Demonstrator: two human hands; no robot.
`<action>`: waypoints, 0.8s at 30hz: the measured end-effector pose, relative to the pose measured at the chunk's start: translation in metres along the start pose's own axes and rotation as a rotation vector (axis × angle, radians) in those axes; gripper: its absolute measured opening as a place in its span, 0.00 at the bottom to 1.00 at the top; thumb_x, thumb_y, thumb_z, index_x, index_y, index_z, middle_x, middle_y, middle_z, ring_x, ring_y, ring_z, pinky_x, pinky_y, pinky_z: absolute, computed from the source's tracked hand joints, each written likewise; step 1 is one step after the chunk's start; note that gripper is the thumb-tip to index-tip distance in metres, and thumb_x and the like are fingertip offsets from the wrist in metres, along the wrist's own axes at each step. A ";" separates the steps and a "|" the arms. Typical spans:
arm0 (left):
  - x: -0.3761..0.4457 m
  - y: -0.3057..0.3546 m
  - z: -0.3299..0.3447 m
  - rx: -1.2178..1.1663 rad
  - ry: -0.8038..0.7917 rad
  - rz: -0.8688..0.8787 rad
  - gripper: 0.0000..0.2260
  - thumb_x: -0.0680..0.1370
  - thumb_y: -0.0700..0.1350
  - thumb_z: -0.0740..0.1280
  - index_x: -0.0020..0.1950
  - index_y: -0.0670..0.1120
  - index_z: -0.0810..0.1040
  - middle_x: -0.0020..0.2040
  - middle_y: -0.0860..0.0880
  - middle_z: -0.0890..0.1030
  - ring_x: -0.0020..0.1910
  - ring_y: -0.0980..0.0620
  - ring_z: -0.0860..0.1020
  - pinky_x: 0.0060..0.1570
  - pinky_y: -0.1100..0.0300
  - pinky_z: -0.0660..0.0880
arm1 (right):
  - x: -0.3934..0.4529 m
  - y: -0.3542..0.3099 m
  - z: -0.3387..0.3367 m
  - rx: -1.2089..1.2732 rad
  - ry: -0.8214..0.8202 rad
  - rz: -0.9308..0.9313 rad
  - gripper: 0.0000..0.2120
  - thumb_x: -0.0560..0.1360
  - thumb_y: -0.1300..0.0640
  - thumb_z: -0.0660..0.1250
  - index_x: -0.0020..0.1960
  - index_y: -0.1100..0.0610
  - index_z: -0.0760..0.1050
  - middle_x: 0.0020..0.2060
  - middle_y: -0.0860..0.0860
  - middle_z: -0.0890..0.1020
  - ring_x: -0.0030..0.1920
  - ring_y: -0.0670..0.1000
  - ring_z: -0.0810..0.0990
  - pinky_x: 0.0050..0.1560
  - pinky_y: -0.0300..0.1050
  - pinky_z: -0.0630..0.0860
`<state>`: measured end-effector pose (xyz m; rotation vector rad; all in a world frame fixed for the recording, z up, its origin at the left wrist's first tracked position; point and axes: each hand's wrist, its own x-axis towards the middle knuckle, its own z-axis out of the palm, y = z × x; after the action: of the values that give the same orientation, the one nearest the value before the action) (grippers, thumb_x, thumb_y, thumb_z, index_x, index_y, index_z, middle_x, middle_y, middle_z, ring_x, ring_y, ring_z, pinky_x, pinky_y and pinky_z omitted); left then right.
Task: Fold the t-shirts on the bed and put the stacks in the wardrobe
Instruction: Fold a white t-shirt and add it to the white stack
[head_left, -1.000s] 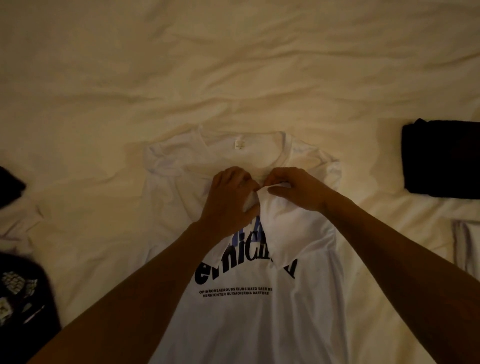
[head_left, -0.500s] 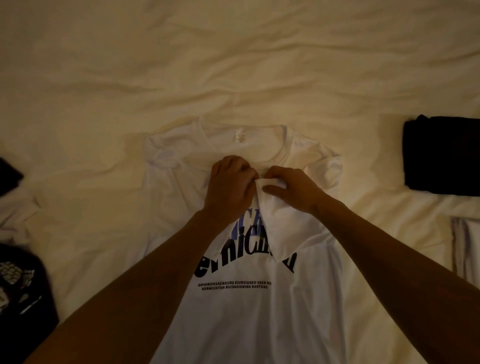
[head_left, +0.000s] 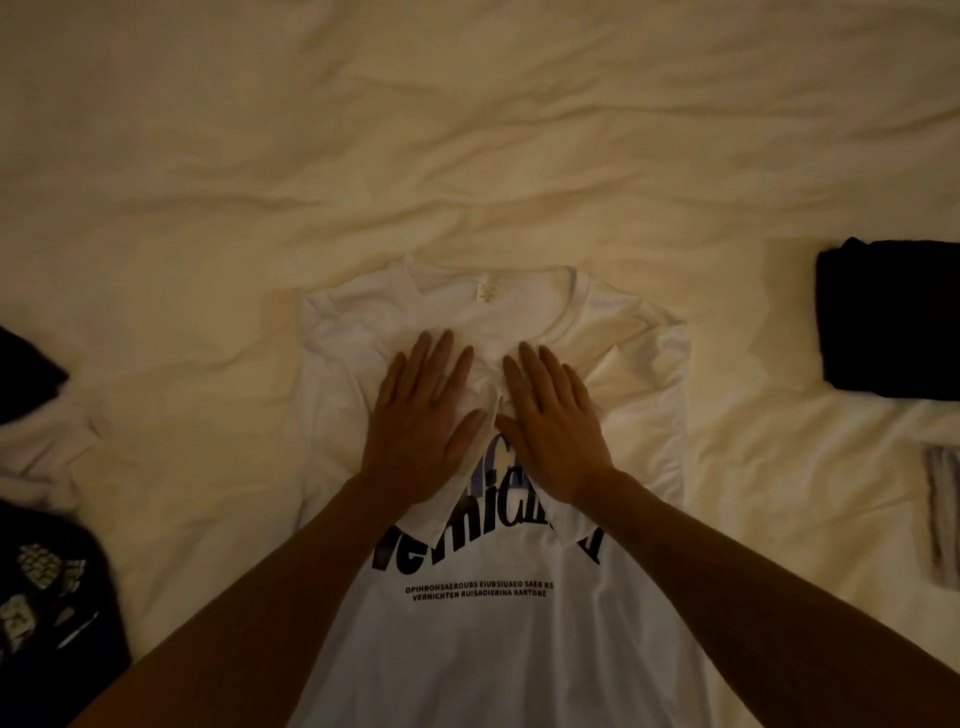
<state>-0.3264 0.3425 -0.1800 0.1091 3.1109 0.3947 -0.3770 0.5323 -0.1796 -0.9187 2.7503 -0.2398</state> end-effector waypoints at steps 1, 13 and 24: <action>0.004 -0.005 -0.007 -0.049 0.061 -0.028 0.28 0.83 0.58 0.51 0.80 0.45 0.59 0.80 0.44 0.57 0.80 0.44 0.52 0.77 0.44 0.52 | 0.005 0.003 -0.008 0.072 0.059 0.009 0.32 0.83 0.39 0.42 0.79 0.58 0.55 0.78 0.60 0.58 0.77 0.61 0.58 0.74 0.60 0.61; 0.119 -0.110 -0.067 -0.403 -0.117 -0.362 0.11 0.79 0.52 0.67 0.50 0.44 0.80 0.46 0.42 0.80 0.45 0.44 0.76 0.42 0.58 0.66 | 0.086 0.135 -0.088 0.232 -0.100 0.319 0.12 0.81 0.54 0.63 0.55 0.63 0.72 0.49 0.64 0.80 0.50 0.64 0.78 0.48 0.53 0.71; 0.099 -0.124 -0.054 -0.042 0.244 -0.235 0.19 0.82 0.57 0.54 0.60 0.46 0.76 0.52 0.42 0.77 0.52 0.38 0.76 0.47 0.45 0.75 | 0.075 0.144 -0.072 -0.018 0.256 0.335 0.18 0.81 0.47 0.57 0.56 0.62 0.73 0.50 0.62 0.76 0.47 0.64 0.76 0.46 0.55 0.71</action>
<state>-0.4342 0.2157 -0.1579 -0.3269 3.2945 0.5008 -0.5364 0.6067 -0.1558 -0.4430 3.0869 -0.2884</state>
